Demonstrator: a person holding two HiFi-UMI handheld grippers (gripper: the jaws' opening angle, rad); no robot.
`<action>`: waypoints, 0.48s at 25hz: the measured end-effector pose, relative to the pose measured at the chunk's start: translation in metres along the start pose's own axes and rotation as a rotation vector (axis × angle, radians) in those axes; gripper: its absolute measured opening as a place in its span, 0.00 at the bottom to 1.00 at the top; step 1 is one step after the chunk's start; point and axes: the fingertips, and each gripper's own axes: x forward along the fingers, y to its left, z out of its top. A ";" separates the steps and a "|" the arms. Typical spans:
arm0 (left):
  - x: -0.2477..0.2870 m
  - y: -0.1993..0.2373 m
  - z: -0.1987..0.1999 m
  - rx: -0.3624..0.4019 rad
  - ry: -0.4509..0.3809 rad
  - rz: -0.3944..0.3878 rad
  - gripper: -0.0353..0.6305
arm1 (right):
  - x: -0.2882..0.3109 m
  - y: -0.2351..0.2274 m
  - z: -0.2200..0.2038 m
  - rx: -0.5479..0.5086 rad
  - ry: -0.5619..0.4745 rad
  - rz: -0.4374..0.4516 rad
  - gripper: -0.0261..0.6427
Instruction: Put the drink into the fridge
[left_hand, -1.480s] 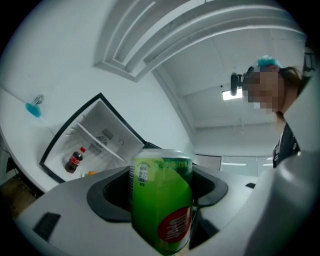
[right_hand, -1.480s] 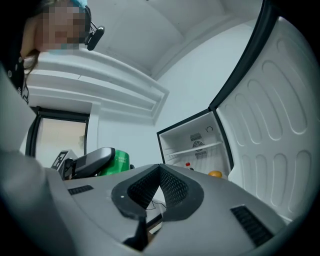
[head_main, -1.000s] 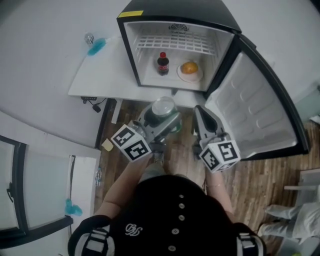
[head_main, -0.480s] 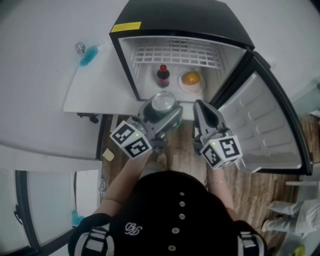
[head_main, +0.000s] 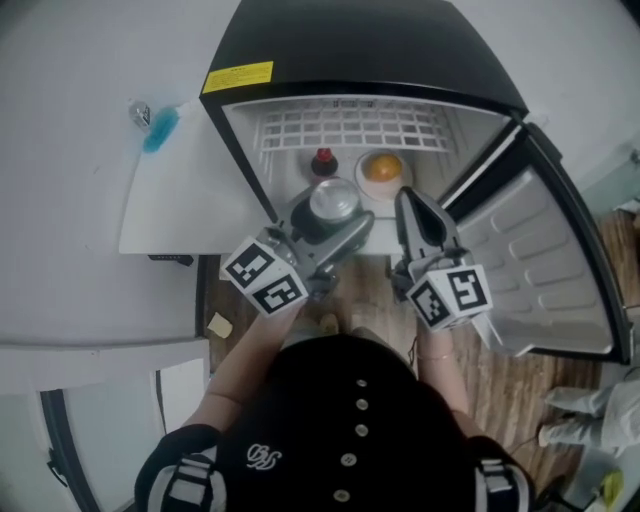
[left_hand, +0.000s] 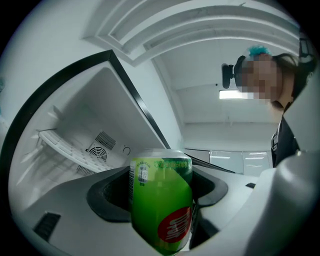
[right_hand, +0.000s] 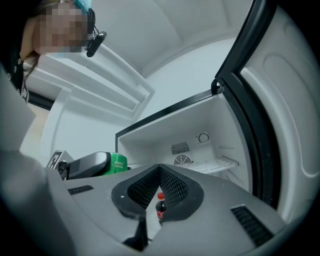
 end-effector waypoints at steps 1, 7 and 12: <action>0.001 0.003 0.000 -0.007 0.003 -0.003 0.57 | 0.003 -0.001 0.000 -0.001 0.000 -0.003 0.05; 0.011 0.011 -0.001 0.000 0.023 -0.019 0.57 | 0.016 -0.007 0.002 -0.008 -0.001 -0.015 0.05; 0.017 0.014 -0.001 -0.013 0.030 -0.016 0.57 | 0.017 -0.010 0.001 -0.006 0.008 -0.008 0.05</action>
